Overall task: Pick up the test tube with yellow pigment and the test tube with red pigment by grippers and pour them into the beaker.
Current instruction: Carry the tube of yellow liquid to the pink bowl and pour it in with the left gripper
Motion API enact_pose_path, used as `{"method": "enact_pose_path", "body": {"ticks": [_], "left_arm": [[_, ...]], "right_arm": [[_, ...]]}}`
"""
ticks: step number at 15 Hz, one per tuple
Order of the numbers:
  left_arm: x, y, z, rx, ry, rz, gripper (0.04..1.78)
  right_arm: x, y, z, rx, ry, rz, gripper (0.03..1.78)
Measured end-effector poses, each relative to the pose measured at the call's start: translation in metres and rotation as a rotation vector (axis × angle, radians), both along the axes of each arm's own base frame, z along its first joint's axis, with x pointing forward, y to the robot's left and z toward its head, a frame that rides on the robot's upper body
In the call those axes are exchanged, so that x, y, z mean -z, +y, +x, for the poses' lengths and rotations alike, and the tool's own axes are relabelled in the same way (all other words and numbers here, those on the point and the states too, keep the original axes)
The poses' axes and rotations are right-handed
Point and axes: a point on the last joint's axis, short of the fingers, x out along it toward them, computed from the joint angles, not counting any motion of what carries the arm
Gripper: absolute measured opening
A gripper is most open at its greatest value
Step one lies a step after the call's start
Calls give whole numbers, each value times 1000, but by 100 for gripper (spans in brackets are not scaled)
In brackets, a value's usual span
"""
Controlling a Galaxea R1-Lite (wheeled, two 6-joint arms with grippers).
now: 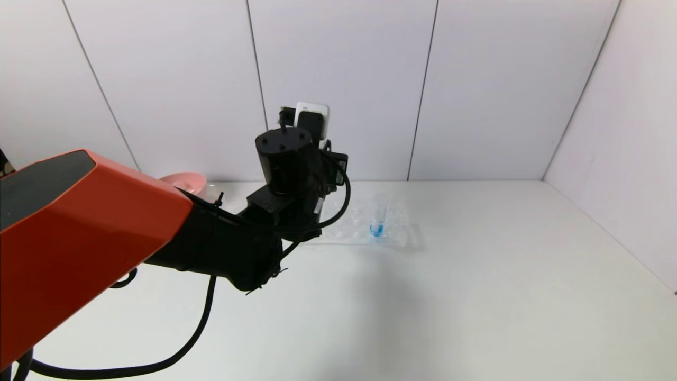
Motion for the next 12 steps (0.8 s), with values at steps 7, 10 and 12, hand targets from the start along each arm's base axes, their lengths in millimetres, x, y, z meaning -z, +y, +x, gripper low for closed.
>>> {"method": "enact_pose_path", "body": {"ticks": [7,10,12], "left_arm": [[-19,39,15,-98,-18,-12,46],[-25,60,22,-149,-12,10,46],[-29,73,27,-183,-15,14,46]], "right_arm": [[0,0,0,0,0,0,170],[0,0,0,0,0,0,170],[0,0,0,0,0,0,170]]}}
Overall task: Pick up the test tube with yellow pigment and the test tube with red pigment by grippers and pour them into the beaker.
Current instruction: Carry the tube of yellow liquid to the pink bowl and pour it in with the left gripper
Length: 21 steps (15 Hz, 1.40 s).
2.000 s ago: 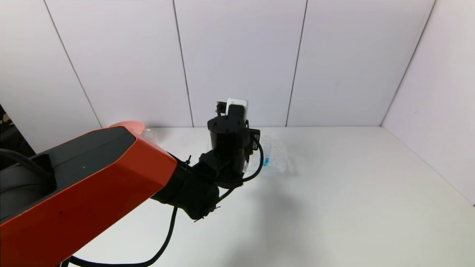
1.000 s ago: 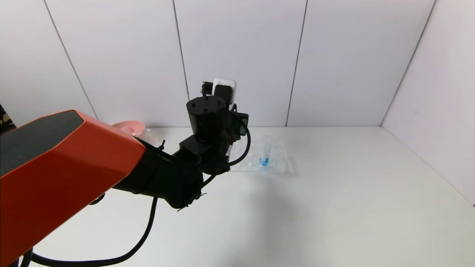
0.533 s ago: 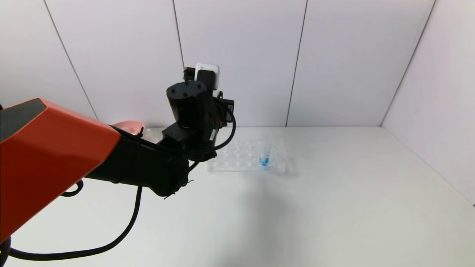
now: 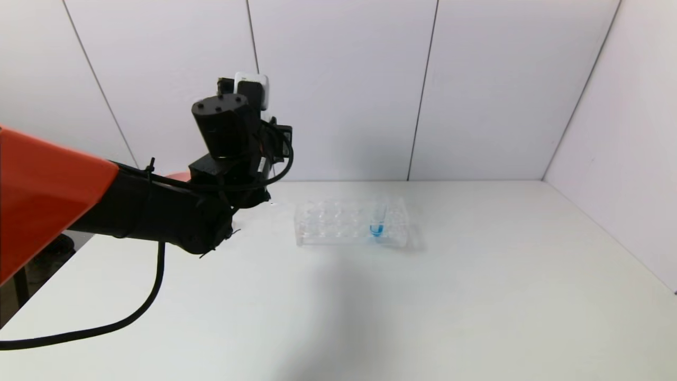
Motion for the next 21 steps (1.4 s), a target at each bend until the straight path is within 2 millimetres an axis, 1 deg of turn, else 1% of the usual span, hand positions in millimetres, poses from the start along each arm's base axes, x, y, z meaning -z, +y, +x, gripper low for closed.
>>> {"method": "enact_pose_path", "body": {"ticks": [6,12,16,21], "left_arm": [[-7,47,17,-82,-6,27,46],[-12,102,32,-148,-21,44,46],[-13,137,38,-192,-27,55,46],[-12,170,42,-219,-27,70,46]], "right_arm": [[0,0,0,0,0,0,170],[0,0,0,0,0,0,170],[0,0,0,0,0,0,170],[0,0,0,0,0,0,170]]}}
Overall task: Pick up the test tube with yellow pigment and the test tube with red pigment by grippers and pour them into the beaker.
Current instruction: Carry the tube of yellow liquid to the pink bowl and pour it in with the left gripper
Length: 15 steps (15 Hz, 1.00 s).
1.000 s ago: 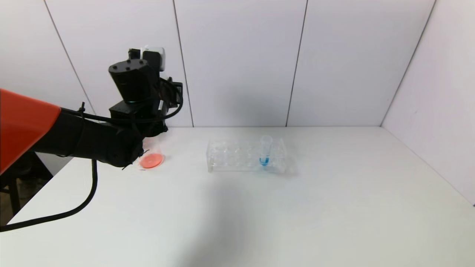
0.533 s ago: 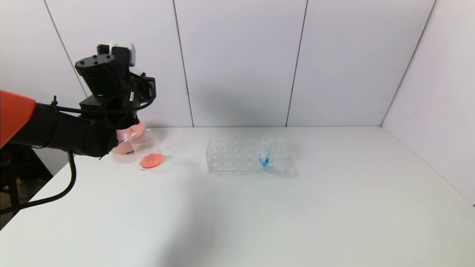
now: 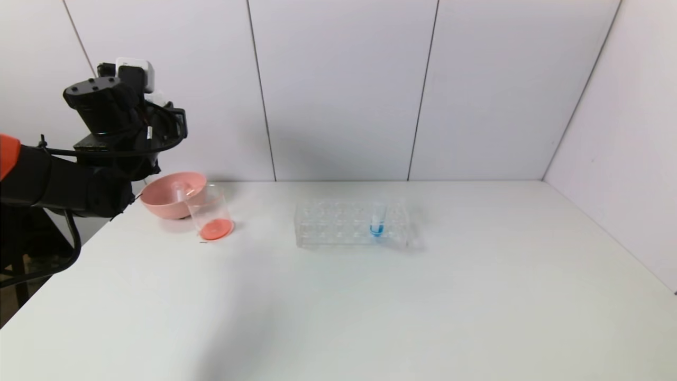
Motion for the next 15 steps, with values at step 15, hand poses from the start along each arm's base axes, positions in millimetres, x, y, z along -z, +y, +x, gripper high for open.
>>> {"method": "enact_pose_path", "body": {"ticks": [15], "left_arm": [[11,41,3,91,28,22,46]], "right_arm": [[0,0,0,0,0,0,170]]}}
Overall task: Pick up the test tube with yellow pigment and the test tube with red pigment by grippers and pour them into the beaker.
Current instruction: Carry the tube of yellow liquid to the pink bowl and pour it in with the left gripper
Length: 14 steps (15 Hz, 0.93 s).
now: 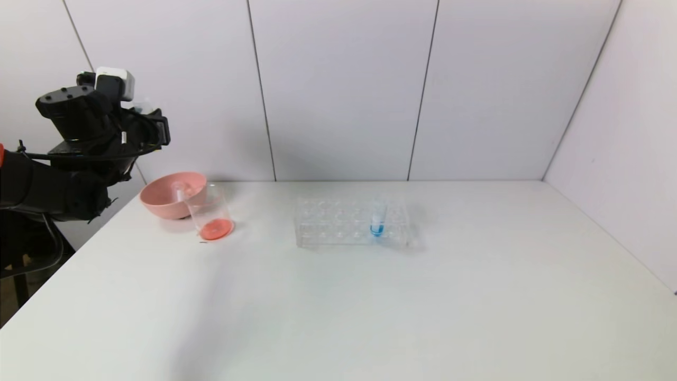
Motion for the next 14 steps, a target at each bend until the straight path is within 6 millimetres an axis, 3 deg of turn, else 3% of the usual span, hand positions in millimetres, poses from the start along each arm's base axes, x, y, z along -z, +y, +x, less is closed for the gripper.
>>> {"method": "enact_pose_path", "body": {"ticks": [14], "left_arm": [[4,20,-10,31,125,-71,46]], "right_arm": [[0,0,0,0,0,0,170]]}}
